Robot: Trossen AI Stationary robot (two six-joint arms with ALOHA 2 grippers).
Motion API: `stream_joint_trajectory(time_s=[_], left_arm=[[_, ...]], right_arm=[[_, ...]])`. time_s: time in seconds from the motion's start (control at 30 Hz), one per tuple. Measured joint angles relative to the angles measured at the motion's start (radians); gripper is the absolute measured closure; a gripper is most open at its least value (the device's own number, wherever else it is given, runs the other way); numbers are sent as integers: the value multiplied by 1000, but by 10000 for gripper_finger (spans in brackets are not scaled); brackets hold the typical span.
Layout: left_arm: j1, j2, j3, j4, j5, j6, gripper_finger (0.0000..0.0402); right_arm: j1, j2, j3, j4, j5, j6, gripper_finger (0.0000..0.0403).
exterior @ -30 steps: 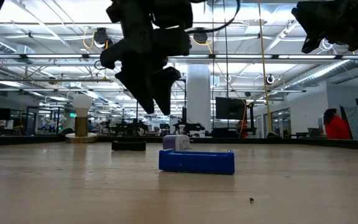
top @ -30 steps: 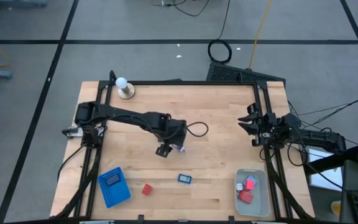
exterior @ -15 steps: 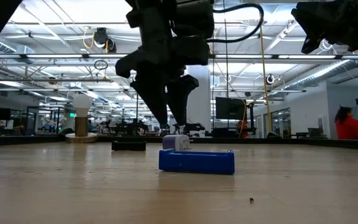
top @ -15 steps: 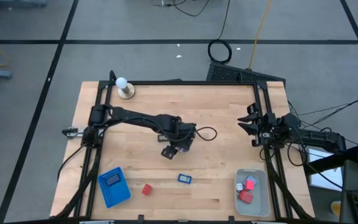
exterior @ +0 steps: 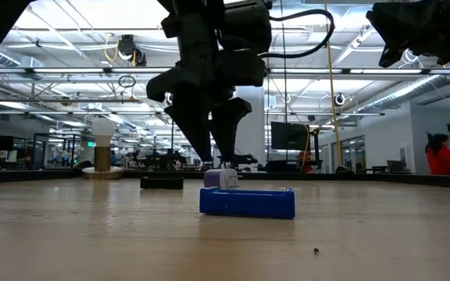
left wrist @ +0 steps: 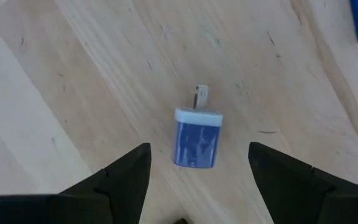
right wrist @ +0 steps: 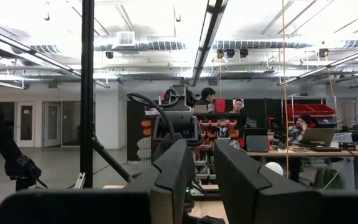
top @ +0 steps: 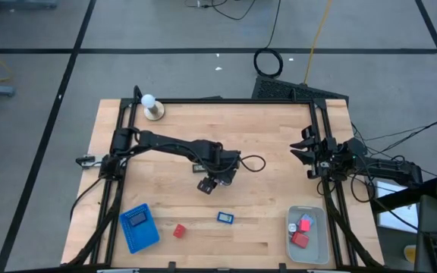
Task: Pick & Place Office items
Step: Put the purple charger adapter into the gray bin
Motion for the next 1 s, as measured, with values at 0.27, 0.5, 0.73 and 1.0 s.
stream_joint_trajectory(time_s=[0.27, 0.5, 0.73, 1.0], left_arm=[[0, 38, 0, 7, 7, 2, 128], [9, 51, 1, 38, 16, -2, 128], [6, 100, 0, 64, 16, -29, 128], [6, 101, 0, 65, 16, -31, 128]], right_arm=[[0, 0, 0, 0, 0, 0, 330], [0, 0, 0, 0, 0, 0, 330], [0, 0, 0, -2, 1, 0, 330], [0, 0, 0, -13, 0, 0, 330]])
